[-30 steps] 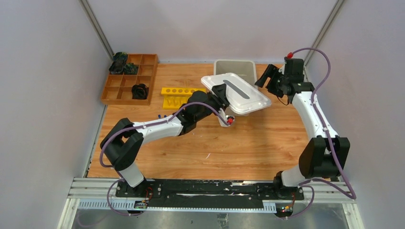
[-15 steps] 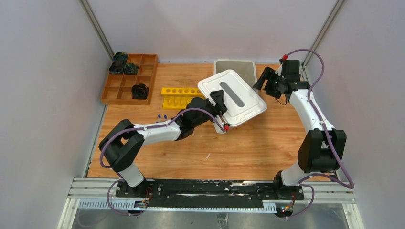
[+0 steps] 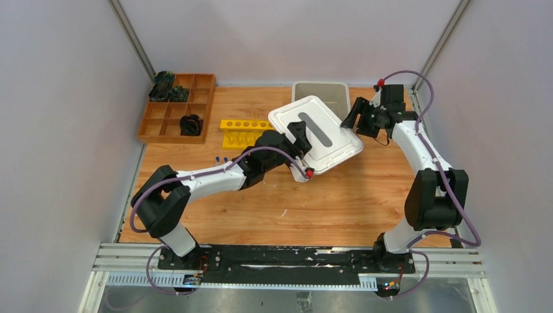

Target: Organize the chemistry lab equipment

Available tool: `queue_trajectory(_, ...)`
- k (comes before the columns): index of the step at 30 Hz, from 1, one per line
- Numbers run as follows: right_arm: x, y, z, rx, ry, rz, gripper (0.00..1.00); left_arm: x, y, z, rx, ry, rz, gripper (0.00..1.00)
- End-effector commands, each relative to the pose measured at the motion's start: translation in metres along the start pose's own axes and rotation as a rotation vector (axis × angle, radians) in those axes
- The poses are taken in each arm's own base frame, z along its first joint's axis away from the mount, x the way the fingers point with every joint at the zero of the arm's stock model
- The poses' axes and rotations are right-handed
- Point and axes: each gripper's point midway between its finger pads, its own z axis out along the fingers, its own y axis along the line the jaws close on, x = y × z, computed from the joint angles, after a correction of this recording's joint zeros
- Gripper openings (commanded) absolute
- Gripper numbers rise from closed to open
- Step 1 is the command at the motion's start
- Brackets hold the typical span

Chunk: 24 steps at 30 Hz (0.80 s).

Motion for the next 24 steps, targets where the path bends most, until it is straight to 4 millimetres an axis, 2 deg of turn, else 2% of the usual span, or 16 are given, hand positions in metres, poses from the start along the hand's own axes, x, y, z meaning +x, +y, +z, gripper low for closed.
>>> queue_trajectory(1, 0.009, 0.001, 0.000, 0.004, 0.050, -0.041, 0.69, -0.018, -0.043, -0.008, 0.237, -0.085, -0.031, 0.99)
queue_trajectory(3, 0.010, 0.000, 0.000, 0.008, 0.053, -0.039, 0.64, -0.021, -0.044, -0.010, 0.262, -0.105, -0.035, 1.00)
queue_trajectory(8, 0.010, -0.001, -0.001, 0.020, 0.051, -0.039, 0.45, -0.020, -0.043, -0.013, 0.309, -0.106, -0.058, 1.00)
queue_trajectory(13, 0.009, -0.001, -0.003, 0.024, 0.049, -0.042, 0.35, -0.012, -0.037, -0.017, 0.325, -0.058, -0.113, 1.00)
queue_trajectory(18, 0.006, -0.002, -0.006, 0.037, 0.038, -0.040, 0.28, -0.001, -0.005, -0.023, 0.270, -0.002, -0.276, 1.00)
queue_trajectory(24, 0.003, -0.008, -0.007, 0.079, 0.016, -0.020, 0.24, 0.018, 0.040, -0.038, 0.272, 0.076, -0.624, 1.00)
